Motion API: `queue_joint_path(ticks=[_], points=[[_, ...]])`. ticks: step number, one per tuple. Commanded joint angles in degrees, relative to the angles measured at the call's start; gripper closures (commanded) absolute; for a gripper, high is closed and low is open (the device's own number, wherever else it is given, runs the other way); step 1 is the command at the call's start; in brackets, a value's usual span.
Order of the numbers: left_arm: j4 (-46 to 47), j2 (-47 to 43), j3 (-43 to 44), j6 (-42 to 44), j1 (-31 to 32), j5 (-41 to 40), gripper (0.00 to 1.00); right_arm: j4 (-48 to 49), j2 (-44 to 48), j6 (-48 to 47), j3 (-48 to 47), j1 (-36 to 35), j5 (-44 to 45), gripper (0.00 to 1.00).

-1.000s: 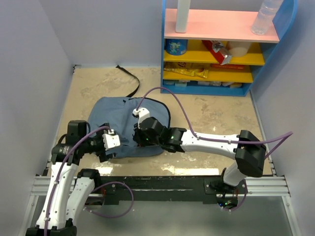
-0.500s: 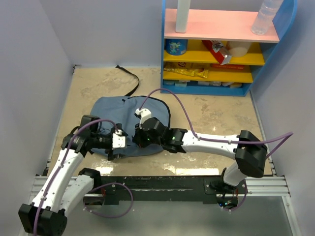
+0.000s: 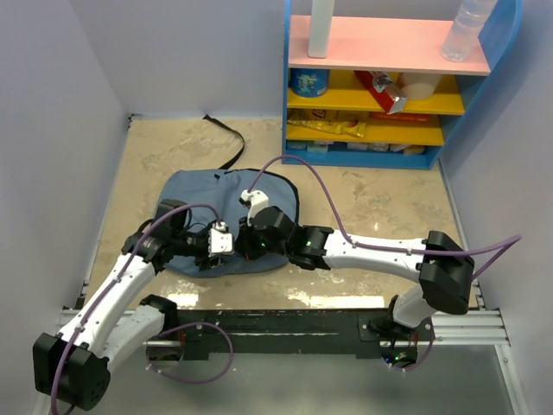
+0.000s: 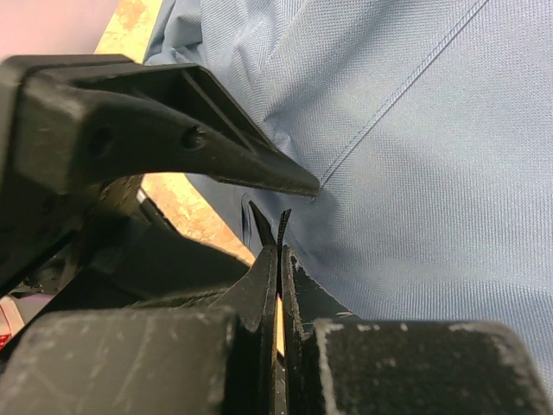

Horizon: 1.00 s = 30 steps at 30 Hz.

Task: Pack the student bag
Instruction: Zip the student bag at the center of the board.

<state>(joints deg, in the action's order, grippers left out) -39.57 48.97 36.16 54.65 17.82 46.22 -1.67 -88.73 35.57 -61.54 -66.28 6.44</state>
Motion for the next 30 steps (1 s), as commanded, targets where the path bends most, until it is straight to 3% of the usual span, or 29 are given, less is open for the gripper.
queue_joint_path(ticks=[1, 6, 11, 13, 18, 30], points=[[5.6, 1.3, -1.0, -2.2, 0.6, -1.9, 0.36, 4.6, 3.9, 1.3, 0.1, 0.3, 0.2, 1.0], [0.5, 2.6, -0.4, 3.3, 1.8, 0.7, 0.56, 5.5, 4.1, 1.9, 0.2, 0.3, 0.9, 1.0], [-4.6, 4.4, 1.4, 7.7, 2.2, 0.9, 0.58, 4.7, 3.7, 0.9, -1.0, 1.1, 1.3, 1.0], [-4.8, 4.7, 1.4, 7.8, 2.2, 0.5, 0.64, 4.7, 3.3, 0.9, -1.9, 1.3, 0.6, 1.0], [-2.4, 3.2, -0.3, 7.2, 2.3, -0.4, 1.0, 3.3, 2.2, 0.8, -4.2, 1.3, 0.3, 1.0], [-2.5, 0.8, -1.1, 5.7, 2.4, -4.1, 1.0, -5.9, 8.7, -0.9, 1.2, 5.3, 8.8, 1.0]])
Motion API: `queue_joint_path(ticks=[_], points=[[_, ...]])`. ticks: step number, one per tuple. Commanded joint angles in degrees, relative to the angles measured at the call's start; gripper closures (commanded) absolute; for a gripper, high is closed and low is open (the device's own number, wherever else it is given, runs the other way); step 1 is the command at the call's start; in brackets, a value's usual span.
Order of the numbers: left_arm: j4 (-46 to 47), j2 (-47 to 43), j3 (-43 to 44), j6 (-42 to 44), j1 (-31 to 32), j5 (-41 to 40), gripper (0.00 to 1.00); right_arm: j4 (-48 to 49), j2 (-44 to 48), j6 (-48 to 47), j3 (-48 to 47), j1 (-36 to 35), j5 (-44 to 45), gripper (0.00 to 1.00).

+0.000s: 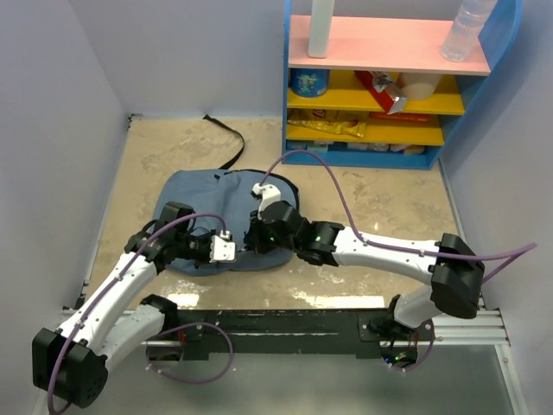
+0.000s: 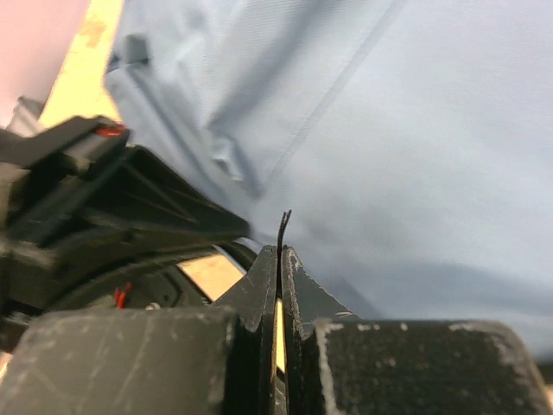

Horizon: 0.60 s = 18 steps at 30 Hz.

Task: Pack the student bag
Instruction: Zip the student bag at the center of the board.

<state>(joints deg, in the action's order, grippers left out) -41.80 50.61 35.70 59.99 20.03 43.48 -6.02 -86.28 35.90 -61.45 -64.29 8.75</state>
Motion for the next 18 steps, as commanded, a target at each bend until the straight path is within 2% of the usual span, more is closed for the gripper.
queue_joint_path(ticks=[1, 7, 18], points=[[-0.7, -0.9, -0.4, 0.6, 0.1, -1.6, 1.0, -2.2, 7.7, -1.4, 1.6, 3.9, 7.0, 1.0], [-1.9, -0.6, 0.4, 1.0, 0.1, -2.9, 1.0, -5.4, 11.9, -2.9, 5.6, 7.7, 9.4, 1.0], [-2.9, -0.1, 0.9, 1.4, 0.1, -3.8, 1.0, -9.3, 14.2, -4.9, 6.9, 10.7, 16.4, 1.0]])
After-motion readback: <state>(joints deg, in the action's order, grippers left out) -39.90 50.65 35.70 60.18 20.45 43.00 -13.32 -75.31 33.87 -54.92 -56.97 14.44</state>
